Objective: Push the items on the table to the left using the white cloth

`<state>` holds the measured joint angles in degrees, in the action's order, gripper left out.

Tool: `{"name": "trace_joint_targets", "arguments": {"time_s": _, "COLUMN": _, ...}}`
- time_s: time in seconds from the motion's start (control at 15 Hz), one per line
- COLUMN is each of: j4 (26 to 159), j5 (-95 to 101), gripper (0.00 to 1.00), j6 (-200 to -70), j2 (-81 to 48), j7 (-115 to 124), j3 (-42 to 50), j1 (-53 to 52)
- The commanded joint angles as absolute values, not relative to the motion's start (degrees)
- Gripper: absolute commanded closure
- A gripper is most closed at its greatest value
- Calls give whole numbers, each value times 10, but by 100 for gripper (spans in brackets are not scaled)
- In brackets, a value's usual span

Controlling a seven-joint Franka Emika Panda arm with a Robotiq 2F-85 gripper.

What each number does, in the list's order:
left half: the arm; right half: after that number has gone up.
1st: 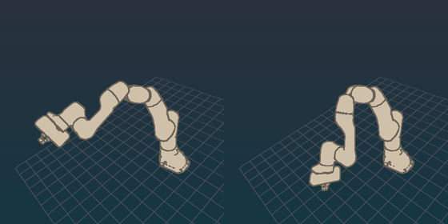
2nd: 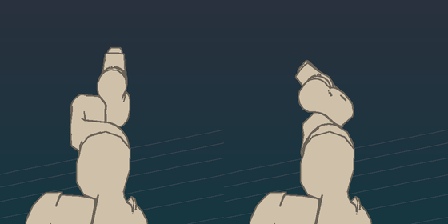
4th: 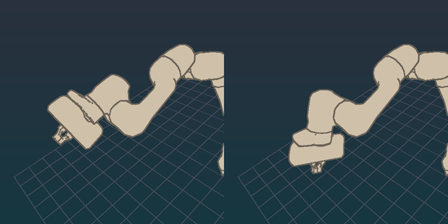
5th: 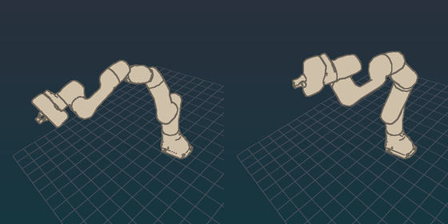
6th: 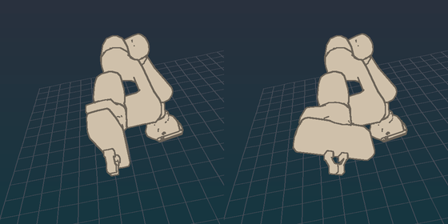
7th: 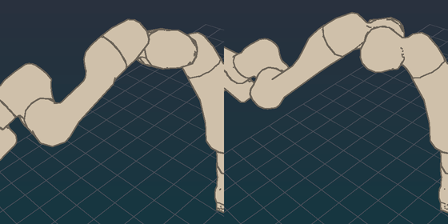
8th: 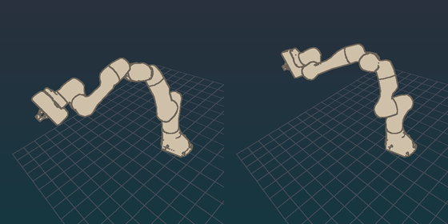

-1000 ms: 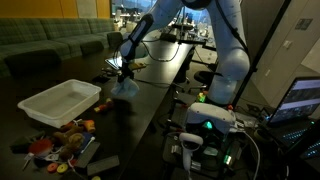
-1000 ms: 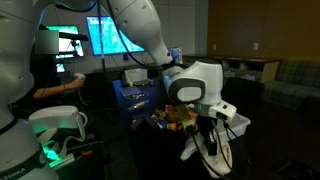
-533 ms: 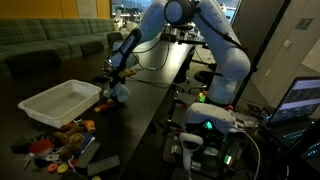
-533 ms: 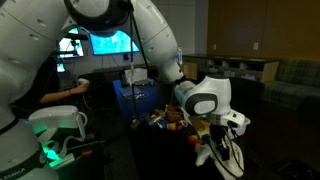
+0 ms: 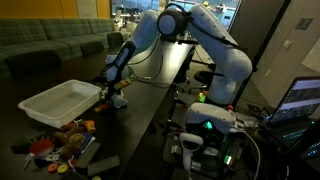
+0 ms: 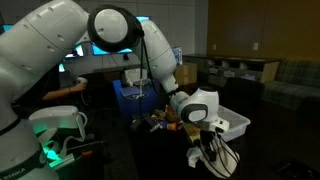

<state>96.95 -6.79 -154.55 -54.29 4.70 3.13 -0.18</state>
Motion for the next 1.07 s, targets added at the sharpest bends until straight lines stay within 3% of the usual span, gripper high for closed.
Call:
{"name": "trace_joint_targets", "arguments": {"time_s": 0.0, "j4": 977, "j5": -58, "gripper": 100, "j6": -1554, "j2": -543, "j7": 72, "j3": 23, "j1": -31}}
{"name": "trace_joint_targets", "arguments": {"time_s": 1.0, "j4": 999, "j5": -91, "gripper": 100, "j6": -1563, "j2": -532, "j7": 175, "j3": -54, "j1": -143}}
